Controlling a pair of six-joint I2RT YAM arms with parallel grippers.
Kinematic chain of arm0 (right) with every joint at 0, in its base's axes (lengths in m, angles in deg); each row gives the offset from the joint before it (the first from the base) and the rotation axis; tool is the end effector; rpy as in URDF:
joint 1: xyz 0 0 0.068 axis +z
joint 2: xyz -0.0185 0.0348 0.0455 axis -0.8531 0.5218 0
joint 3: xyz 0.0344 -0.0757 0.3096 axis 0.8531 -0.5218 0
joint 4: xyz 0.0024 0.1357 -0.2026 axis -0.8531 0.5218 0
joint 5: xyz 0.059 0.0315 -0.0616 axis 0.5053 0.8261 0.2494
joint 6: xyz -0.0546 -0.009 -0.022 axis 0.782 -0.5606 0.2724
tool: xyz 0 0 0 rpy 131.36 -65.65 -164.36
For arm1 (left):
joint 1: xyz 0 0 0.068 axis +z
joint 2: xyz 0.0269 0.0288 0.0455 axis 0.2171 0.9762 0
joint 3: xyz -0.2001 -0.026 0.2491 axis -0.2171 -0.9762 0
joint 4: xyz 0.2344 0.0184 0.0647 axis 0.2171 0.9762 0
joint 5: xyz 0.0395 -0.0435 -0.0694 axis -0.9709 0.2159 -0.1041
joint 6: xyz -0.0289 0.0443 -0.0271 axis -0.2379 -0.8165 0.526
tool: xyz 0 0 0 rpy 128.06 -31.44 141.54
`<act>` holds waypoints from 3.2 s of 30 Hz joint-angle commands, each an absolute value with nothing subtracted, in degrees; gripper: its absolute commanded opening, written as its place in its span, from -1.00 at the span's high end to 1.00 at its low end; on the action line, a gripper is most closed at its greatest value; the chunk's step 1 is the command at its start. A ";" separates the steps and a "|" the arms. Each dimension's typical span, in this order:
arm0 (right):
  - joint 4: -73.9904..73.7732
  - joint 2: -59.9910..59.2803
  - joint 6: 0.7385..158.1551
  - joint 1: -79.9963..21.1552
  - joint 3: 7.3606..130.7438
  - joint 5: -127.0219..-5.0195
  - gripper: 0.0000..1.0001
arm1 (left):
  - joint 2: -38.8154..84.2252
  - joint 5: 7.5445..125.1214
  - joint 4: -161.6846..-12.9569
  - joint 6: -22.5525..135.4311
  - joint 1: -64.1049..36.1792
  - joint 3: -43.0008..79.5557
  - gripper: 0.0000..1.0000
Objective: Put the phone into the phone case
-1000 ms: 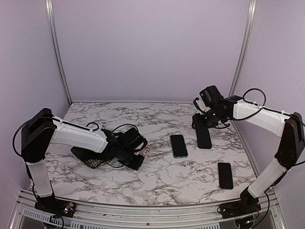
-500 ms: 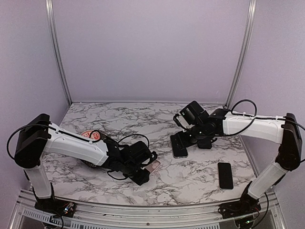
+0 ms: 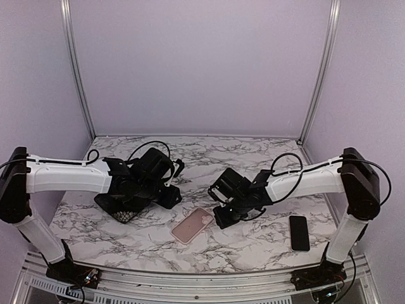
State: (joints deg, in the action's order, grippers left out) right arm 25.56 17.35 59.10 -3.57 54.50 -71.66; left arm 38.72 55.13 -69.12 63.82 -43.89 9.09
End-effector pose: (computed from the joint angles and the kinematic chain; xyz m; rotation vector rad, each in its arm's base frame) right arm 0.1911 0.2752 0.2264 -0.6804 2.7010 0.4595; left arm 0.1894 -0.2812 0.2892 0.7535 2.3033 -0.5715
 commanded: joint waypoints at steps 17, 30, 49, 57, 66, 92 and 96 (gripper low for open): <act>27.79 29.09 62.41 -4.72 66.72 -78.28 0.96 | 49.89 62.19 -66.91 57.86 -47.94 3.30 0.55; 46.86 -2.14 63.22 -28.48 46.46 -80.56 -0.85 | 40.63 63.31 -66.56 58.93 -46.97 7.19 0.32; 52.81 5.39 64.93 -47.65 39.87 -75.29 -0.97 | 38.18 61.07 -64.45 55.59 -43.63 7.32 -0.85; 56.91 3.19 61.40 -46.72 39.54 -76.60 -0.97 | 37.56 61.76 -64.99 55.50 -43.63 6.93 -0.85; 55.22 3.01 59.96 -43.13 36.05 -70.90 -0.81 | 37.91 62.44 -65.13 55.09 -43.63 7.28 -0.85; 48.12 1.98 55.32 -24.00 46.17 -69.51 0.20 | 43.21 57.63 -63.35 55.92 -43.27 3.17 -0.32; 43.51 3.77 52.36 -17.49 50.97 -71.26 0.19 | 47.39 61.06 -63.94 53.62 -44.57 2.20 -0.15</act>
